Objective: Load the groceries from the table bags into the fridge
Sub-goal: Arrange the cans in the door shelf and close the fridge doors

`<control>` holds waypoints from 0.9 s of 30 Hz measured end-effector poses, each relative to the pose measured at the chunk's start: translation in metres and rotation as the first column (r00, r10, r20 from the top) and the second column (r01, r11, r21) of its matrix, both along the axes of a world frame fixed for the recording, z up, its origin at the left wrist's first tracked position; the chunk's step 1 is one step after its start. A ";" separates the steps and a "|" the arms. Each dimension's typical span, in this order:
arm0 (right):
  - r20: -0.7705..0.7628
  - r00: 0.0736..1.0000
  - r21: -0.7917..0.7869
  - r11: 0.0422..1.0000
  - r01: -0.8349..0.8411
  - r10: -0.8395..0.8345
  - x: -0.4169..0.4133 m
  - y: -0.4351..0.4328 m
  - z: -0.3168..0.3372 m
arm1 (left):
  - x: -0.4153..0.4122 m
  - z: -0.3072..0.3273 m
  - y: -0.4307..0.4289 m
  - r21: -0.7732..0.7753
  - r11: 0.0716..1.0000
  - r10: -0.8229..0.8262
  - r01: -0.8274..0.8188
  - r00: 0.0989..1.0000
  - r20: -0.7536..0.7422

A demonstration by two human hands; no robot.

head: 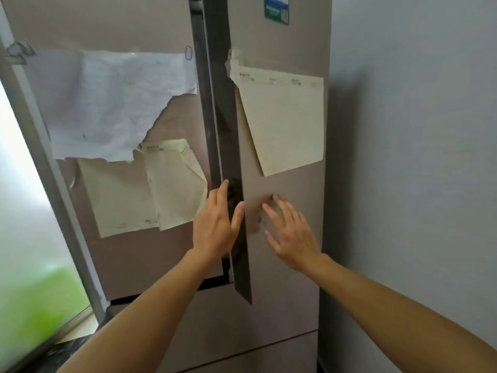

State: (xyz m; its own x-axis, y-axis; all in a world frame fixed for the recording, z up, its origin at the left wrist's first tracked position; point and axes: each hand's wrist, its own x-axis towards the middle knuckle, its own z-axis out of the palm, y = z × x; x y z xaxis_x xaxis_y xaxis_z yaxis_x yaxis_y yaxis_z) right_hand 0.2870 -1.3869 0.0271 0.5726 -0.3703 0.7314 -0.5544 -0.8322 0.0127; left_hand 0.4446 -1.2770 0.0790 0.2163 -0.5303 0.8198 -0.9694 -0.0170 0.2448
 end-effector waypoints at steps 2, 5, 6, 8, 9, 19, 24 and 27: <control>-0.022 1.000 -0.036 0.999 -0.021 0.020 0.016 -0.016 -0.005 | 0.017 -0.012 -0.013 0.035 0.995 0.087 -0.091 0.990 0.111; -0.037 0.999 -0.126 0.991 -0.037 0.032 0.039 -0.040 -0.021 | 0.044 -0.032 -0.028 0.061 0.966 0.233 -0.251 0.949 0.213; -0.035 0.999 -0.145 0.989 -0.041 0.036 0.046 -0.046 -0.024 | 0.052 -0.037 -0.032 0.050 0.955 0.271 -0.291 0.930 0.248; -0.009 0.999 -0.197 0.980 -0.038 0.037 0.059 -0.059 -0.032 | 0.066 -0.045 -0.041 0.021 0.941 0.316 -0.339 0.896 0.313; 0.009 0.999 -0.230 0.972 -0.034 0.037 0.065 -0.067 -0.037 | 0.072 -0.047 -0.046 0.005 0.937 0.328 -0.350 0.884 0.334; 0.023 1.000 -0.379 0.925 0.002 0.007 0.100 -0.110 -0.059 | 0.106 -0.078 -0.081 -0.135 0.908 0.411 -0.396 0.780 0.472; 0.024 1.000 -0.367 0.930 -0.001 0.011 0.099 -0.107 -0.056 | 0.115 -0.082 -0.087 -0.209 0.910 0.414 -0.358 0.766 0.492; 0.041 0.992 -0.243 0.964 -0.108 0.121 0.087 -0.088 -0.047 | 0.116 -0.084 -0.089 -0.248 0.908 0.419 -0.337 0.751 0.510</control>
